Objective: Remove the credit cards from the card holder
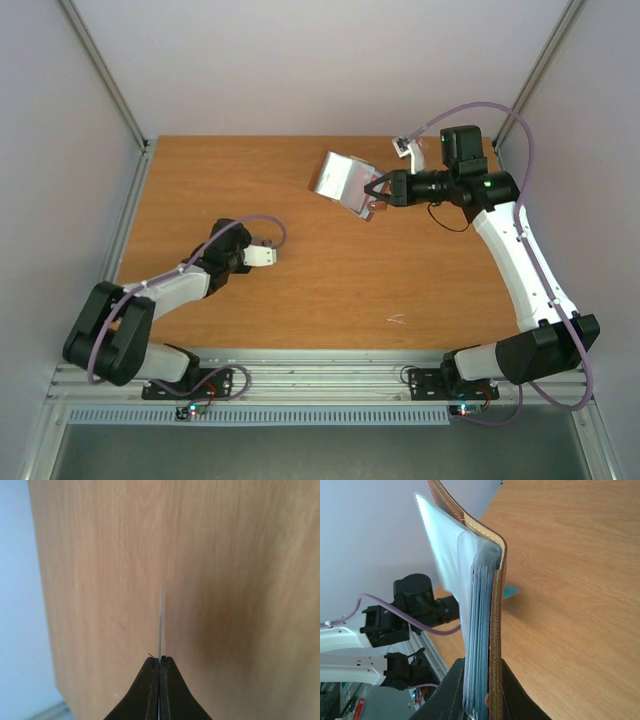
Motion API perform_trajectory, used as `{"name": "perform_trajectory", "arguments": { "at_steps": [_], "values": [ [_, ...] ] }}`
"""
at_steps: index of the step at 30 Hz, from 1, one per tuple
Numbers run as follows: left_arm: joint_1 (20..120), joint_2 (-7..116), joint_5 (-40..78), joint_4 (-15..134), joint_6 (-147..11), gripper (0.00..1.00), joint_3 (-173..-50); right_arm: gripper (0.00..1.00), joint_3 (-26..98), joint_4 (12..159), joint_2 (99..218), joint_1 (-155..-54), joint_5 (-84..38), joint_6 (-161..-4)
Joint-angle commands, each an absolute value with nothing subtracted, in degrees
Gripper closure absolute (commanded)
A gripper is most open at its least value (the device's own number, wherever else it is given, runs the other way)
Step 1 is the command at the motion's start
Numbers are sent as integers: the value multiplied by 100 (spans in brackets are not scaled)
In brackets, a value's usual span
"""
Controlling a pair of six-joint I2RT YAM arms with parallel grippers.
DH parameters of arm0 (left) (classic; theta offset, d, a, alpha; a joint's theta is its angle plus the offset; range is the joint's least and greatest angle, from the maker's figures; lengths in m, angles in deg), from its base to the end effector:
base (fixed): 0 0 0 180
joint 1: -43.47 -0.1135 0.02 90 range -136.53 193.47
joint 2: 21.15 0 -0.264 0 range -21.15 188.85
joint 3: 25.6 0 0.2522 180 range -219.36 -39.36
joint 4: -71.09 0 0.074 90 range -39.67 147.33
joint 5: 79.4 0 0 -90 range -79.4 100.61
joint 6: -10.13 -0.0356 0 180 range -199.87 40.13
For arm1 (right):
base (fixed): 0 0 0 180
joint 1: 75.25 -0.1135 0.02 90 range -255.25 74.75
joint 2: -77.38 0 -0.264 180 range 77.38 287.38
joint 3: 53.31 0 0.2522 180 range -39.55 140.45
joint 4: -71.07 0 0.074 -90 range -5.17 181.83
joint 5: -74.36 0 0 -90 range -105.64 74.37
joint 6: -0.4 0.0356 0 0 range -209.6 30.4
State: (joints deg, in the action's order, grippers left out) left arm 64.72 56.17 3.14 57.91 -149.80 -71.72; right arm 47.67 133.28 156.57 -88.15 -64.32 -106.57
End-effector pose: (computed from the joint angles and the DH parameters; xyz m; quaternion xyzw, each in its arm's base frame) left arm 0.2402 -0.0884 0.1640 0.6394 0.6617 0.2141 0.3278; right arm 0.2659 0.0883 0.4032 -0.3802 0.7547 0.3604 0.3951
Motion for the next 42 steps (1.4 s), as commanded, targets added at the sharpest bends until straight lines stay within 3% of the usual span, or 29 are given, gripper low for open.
{"name": "perform_trajectory", "arguments": {
  "at_steps": [1, 11, 12, 15, 17, 21, 27, 30, 35, 37, 42],
  "values": [
    [6519, 6206, 536, 7830, -16587, 100, -7079, 99, 4682, 13265, 15485, -8832, -6626, -10819],
    [6619, 6789, 764, 7120, -16643, 100, -7075, 99, 4793, 13413, 15695, -8825, -6703, -10973],
    [6646, 6751, 792, 6884, -16565, 94, -7097, 99, 4805, 13414, 15716, -8828, -6725, -10972],
    [6771, 6512, 789, 6236, -16240, 60, -7167, 99, 4841, 13433, 15757, -8825, -6770, -10956],
    [6871, 6230, 788, 5678, -15984, 47, -7244, 99, 4867, 13467, 15755, -8825, -6768, -10953],
    [6957, 5523, 1025, 3883, -15059, 32, -7828, 99, 4925, 13549, 15736, -8825, -6749, -10957],
    [6948, 3602, 3385, 1724, -13348, 22, -8600, 99, 4905, 13640, 15739, -8874, -6747, -10870],
    [6943, 2695, 4465, 2160, -11756, 14, -8617, 99, 4958, 13850, 15775, -9113, -6678, -11003],
    [6845, 2351, 4297, 3776, -8456, 8, -8575, 99, 5103, 14051, 15798, -9587, -6987, -11399],
    [6448, 2238, 5064, 4633, -7249, 1, -8418, 99, 5251, 14251, 15886, -9776, -6941, -11573],
    [6207, 2428, 5849, 5532, -5943, 1, -8522, 98, 5625, 14714, 16141, -10399, -6772, -11975]
  ]
}}
